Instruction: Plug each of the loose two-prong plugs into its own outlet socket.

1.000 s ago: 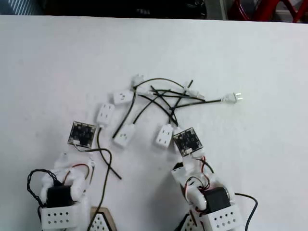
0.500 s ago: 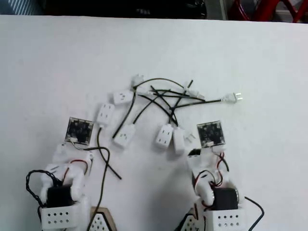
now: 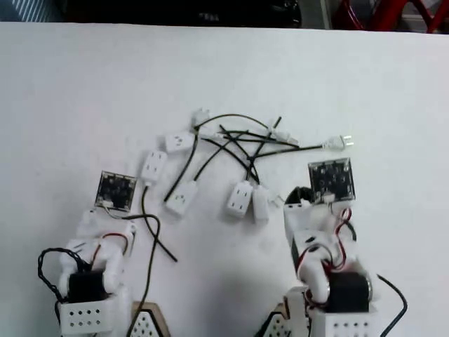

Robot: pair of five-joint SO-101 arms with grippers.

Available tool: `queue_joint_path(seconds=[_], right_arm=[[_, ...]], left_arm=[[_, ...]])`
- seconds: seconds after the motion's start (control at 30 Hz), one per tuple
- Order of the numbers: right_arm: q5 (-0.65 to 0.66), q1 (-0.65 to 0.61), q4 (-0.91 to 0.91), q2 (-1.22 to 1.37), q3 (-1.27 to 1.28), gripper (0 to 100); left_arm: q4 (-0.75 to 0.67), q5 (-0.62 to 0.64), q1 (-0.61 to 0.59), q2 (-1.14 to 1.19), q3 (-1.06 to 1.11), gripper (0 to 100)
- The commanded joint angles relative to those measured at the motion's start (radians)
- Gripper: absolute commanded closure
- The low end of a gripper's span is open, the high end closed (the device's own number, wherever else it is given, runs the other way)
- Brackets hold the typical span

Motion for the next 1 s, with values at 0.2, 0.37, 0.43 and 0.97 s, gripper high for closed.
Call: queue_joint_path(seconds=[0.2, 0.37, 0.43, 0.97], right_arm=[[-0.061, -0.047, 0.021, 0.665, -0.347, 84.4], [-0.043, -0.093, 0.016, 0.897, -0.5, 80.8], [0.049, -0.111, 0.016, 0.978, -0.569, 80.8], [0.47, -0.087, -0.189, 1.515, -0.942, 80.7]], left_arm=[[-0.017, -0.002, 0.004, -0.007, -0.005, 97], [-0.017, -0.002, 0.004, -0.007, -0.005, 97], [-0.017, -0.002, 0.004, -0.007, -0.005, 97], [-0.017, -0.002, 0.004, -0.007, -0.005, 97]])
